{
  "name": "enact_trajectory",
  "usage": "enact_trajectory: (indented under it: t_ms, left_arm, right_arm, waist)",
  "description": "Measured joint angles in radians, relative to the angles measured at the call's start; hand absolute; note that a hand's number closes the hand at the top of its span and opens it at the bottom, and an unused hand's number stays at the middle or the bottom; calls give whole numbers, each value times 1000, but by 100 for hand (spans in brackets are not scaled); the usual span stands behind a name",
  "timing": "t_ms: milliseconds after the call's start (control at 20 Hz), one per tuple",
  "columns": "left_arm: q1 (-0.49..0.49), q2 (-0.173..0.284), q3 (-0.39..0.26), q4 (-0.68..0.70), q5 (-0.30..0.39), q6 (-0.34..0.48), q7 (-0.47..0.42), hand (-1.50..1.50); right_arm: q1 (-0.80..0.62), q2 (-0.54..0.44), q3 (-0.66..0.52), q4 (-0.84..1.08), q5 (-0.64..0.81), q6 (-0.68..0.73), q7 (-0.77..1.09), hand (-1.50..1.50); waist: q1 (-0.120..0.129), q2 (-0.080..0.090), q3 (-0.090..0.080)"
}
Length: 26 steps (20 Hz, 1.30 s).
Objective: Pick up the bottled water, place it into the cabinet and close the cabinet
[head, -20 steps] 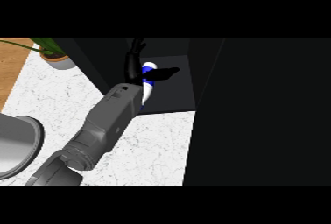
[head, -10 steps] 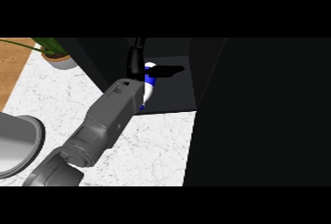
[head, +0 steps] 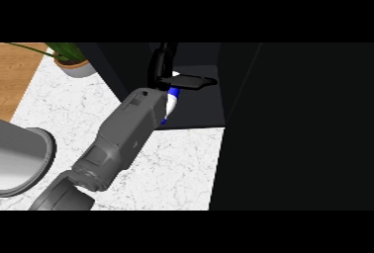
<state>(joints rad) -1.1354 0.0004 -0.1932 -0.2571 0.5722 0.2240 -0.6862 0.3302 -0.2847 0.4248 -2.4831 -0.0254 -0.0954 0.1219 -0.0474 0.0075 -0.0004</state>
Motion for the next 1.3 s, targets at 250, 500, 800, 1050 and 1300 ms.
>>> enact_trajectory:
  t_ms: [250,500,800,1050,1300]
  left_arm:
    - [83,0,-45,-142,49,-27,49,-150]
    - [223,0,-127,-350,67,10,100,150]
    - [422,29,-185,-595,41,40,158,150]
    - [603,78,-251,-792,13,57,194,150]
    - [803,162,-297,-1042,-12,86,226,150]
  right_arm:
    - [1,1,-12,-1,2,-1,11,-150]
    - [8,2,8,-3,9,0,25,-150]
    - [-12,-28,37,-1,25,9,30,150]
    - [-50,-100,64,-1,33,60,94,150]
    - [-91,-105,148,1,35,82,183,150]
  waist:
    - [23,-9,0]
    - [42,-16,0]
    - [60,-19,0]
    - [71,-21,0]
    - [73,-19,0]
